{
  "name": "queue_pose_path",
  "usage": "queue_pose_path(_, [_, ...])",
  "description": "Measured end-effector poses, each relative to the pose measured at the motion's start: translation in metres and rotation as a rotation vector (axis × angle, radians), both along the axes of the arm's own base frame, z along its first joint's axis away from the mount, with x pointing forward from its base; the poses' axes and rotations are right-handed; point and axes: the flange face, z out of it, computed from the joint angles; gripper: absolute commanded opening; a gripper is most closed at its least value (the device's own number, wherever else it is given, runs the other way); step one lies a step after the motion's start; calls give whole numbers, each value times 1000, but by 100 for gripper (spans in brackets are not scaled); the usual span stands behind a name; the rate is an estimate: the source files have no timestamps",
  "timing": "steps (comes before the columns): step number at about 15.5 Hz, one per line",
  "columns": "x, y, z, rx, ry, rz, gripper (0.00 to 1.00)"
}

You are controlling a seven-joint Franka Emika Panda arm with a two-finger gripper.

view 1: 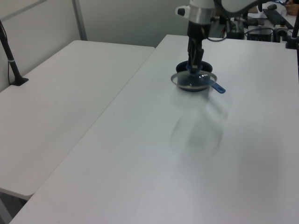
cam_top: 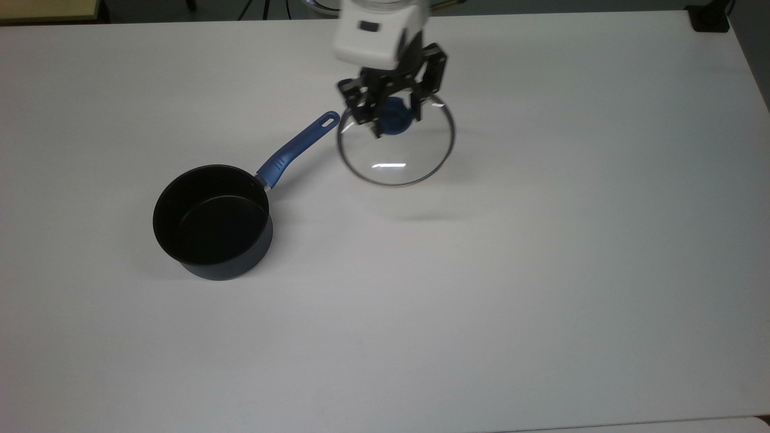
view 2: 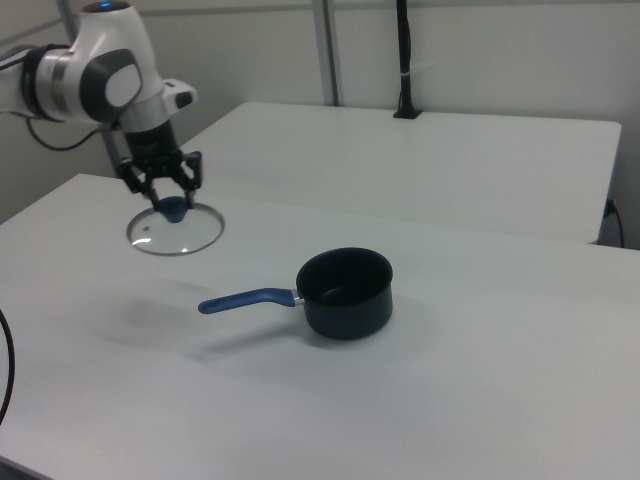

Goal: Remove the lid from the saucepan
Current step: 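Lift the glass lid off the saucepan and carry it aside, then lower the glass lid flat onto the table beside the saucepan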

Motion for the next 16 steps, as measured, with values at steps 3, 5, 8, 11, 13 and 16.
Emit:
queue_pose_path(3, [-21,30,-24,-44,43,40,54])
queue_pose_path(5, [-34,45,-52,-85,67,63,54])
queue_pose_path(8, [-52,53,-94,-139,103,76,54])
queue_pose_path(11, [-62,51,-116,-161,140,85,54])
queue_pose_path(13, [-66,49,-126,-178,156,92,54])
queue_pose_path(16, [-73,47,-138,-197,180,94,54])
